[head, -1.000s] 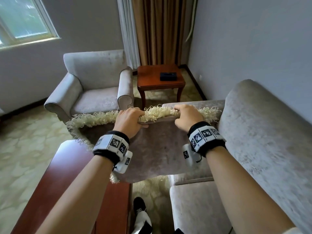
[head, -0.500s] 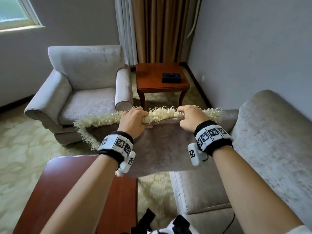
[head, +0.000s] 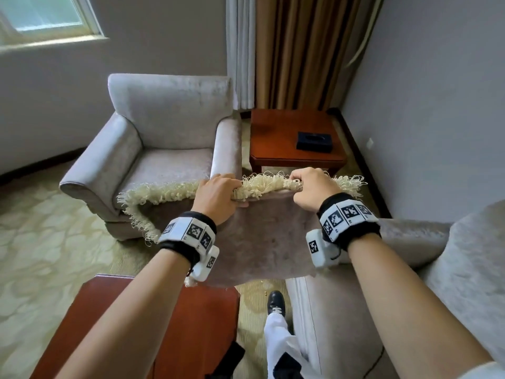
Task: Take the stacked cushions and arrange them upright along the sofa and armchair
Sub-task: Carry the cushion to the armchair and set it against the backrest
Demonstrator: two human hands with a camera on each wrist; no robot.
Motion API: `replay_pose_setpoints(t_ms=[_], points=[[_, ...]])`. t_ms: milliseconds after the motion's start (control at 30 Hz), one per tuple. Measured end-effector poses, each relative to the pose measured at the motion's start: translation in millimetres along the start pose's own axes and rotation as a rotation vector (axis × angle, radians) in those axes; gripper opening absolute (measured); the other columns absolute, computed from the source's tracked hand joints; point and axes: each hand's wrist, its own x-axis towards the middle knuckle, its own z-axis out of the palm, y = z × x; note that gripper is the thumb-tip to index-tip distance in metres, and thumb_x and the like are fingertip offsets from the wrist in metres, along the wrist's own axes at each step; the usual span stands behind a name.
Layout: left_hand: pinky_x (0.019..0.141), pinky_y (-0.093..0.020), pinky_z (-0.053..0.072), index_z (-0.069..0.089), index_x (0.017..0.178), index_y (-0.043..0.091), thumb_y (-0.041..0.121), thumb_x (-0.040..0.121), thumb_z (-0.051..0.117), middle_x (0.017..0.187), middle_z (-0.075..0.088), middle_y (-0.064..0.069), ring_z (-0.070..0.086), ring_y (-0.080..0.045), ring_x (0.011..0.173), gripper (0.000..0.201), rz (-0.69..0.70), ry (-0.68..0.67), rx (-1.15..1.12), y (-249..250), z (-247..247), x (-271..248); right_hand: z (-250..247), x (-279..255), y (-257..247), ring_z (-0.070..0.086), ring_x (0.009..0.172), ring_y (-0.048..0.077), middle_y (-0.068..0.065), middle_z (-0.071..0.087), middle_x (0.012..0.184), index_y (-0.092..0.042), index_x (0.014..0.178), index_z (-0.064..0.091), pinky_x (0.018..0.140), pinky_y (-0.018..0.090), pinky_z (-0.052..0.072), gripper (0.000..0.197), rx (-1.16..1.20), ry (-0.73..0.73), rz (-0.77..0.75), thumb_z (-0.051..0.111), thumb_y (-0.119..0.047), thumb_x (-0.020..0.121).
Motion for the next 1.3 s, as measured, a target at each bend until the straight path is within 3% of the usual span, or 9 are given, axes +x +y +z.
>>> replay_pose_setpoints(t_ms=[267,467,667,800,867,1033,1167,1300], points=[[0.073,-0.036,0.048,0.062,0.081,0.018,0.047,0.072,0.077,0.093,0.059,0.003,0.059,-0.025,0.087,0.034,-0.187,-0.092,0.026,-45.2,14.9,135.8,-1.7,179.9,6.7,0.059,0.110,0.034,0.012,0.062,0.123,-0.030,0.118,0.064,0.090,0.038,0.049,0.052,0.014,-0.108,-0.099,0.054,-0.008,0.072],[0.072,-0.039,0.051,0.069,0.104,0.015,0.044,0.073,0.079,0.111,0.049,0.006,0.060,-0.024,0.081,0.044,-0.210,-0.009,0.029,-53.5,23.7,226.0,-27.3,275.1,22.3,0.060,0.107,0.036,0.011,0.064,0.119,-0.031,0.115,0.066,0.091,0.038,0.051,0.052,0.012,-0.127,-0.127,0.054,-0.010,0.069],[0.063,-0.037,0.049,0.070,0.088,0.013,0.043,0.071,0.080,0.103,0.045,0.000,0.046,-0.019,0.069,0.036,-0.257,0.067,0.069,-76.1,21.1,269.7,-37.3,335.3,10.0,0.063,0.100,0.034,0.008,0.068,0.112,-0.030,0.114,0.065,0.082,0.036,0.052,0.049,0.009,-0.060,-0.210,0.057,-0.010,0.070],[0.064,-0.031,0.040,0.063,0.076,0.018,0.046,0.072,0.078,0.096,0.058,0.004,0.056,-0.023,0.077,0.032,-0.251,0.069,0.111,-97.8,12.1,291.4,-39.0,362.3,-2.8,0.063,0.096,0.034,0.007,0.068,0.106,-0.027,0.105,0.065,0.076,0.034,0.049,0.042,0.031,-0.047,-0.236,0.056,-0.008,0.069],[0.063,-0.031,0.038,0.057,0.072,0.022,0.048,0.072,0.077,0.091,0.063,0.005,0.060,-0.026,0.082,0.033,-0.241,0.064,0.157,-107.8,6.2,307.3,-39.9,375.0,-6.6,0.062,0.100,0.034,0.008,0.068,0.108,-0.027,0.109,0.065,0.079,0.034,0.048,0.044,0.031,-0.043,-0.231,0.057,-0.009,0.070],[0.070,-0.034,0.048,0.067,0.091,0.024,0.048,0.074,0.074,0.094,0.071,-0.001,0.064,-0.030,0.093,0.030,-0.214,0.023,0.212,-138.1,-3.5,345.4,-39.2,407.4,-25.3,0.059,0.110,0.035,0.010,0.063,0.122,-0.027,0.120,0.063,0.088,0.036,0.047,0.052,0.001,-0.087,-0.191,0.057,-0.011,0.071],[0.064,-0.032,0.039,0.062,0.084,0.024,0.049,0.075,0.073,0.093,0.070,-0.002,0.063,-0.032,0.093,0.028,-0.237,-0.009,0.180,-191.4,-7.1,359.7,-27.1,443.5,-69.2,0.059,0.110,0.035,0.008,0.063,0.119,-0.026,0.112,0.066,0.085,0.033,0.046,0.047,-0.014,-0.117,-0.200,0.056,-0.010,0.069],[0.064,-0.033,0.040,0.055,0.078,0.026,0.051,0.074,0.072,0.094,0.069,-0.003,0.062,-0.034,0.095,0.031,-0.281,-0.022,0.142,-267.6,-15.5,365.4,-4.3,480.4,-134.4,0.057,0.113,0.032,0.005,0.062,0.119,-0.026,0.109,0.066,0.086,0.033,0.044,0.045,-0.055,-0.095,-0.229,0.055,-0.010,0.069]])
